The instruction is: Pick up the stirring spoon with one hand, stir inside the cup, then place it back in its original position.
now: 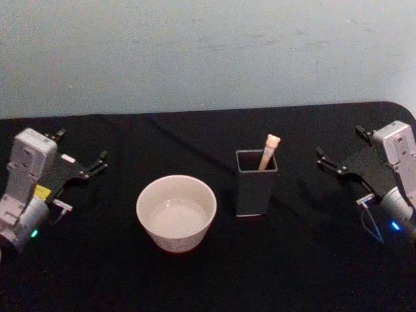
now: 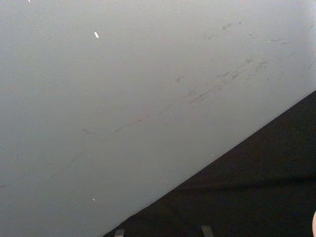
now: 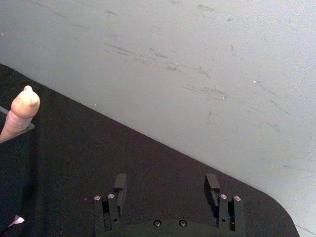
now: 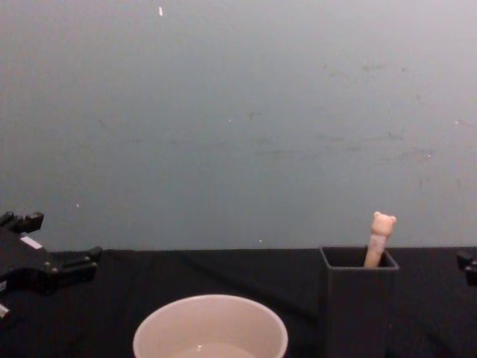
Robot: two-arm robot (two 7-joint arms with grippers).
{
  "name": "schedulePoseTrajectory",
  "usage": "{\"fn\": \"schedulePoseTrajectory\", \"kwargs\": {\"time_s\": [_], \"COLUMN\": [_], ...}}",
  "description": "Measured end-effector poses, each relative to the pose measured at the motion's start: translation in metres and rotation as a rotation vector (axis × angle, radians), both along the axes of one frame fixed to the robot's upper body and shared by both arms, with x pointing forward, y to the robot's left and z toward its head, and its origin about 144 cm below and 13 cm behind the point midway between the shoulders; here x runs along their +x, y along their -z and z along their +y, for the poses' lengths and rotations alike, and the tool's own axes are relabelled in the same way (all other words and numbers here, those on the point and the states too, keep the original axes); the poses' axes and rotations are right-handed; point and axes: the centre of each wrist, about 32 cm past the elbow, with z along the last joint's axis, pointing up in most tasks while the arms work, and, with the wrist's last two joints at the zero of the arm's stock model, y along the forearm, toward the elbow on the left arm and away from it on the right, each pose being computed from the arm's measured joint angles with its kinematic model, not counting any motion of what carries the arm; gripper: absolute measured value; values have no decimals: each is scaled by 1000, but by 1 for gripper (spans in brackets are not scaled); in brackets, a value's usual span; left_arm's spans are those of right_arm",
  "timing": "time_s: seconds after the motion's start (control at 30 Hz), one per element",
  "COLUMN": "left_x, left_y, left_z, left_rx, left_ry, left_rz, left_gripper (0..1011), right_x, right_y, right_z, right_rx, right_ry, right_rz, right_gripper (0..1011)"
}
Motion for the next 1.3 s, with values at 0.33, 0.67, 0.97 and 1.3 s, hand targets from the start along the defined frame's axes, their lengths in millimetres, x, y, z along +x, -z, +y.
{"fn": "schedulePoseTrajectory", "kwargs": {"time_s": [0.33,0.67,0.97,1.3], "left_x": [0,0,0,0], "left_y": [0,0,0,0], "left_z": [0,0,0,0], "left_rx": [0,0,0,0], "left_ry": [0,0,0,0], "left_rz": [0,0,0,0], "left_gripper": [1001,1001,1001,1001], "right_x": [0,0,0,0], "right_y": [0,0,0,0], "right_z": [0,0,0,0], "right_rx": [0,0,0,0], "right_ry": [0,0,0,0], "right_rz": [0,0,0,0], "right_gripper": [1000,1002,1002,1002]}}
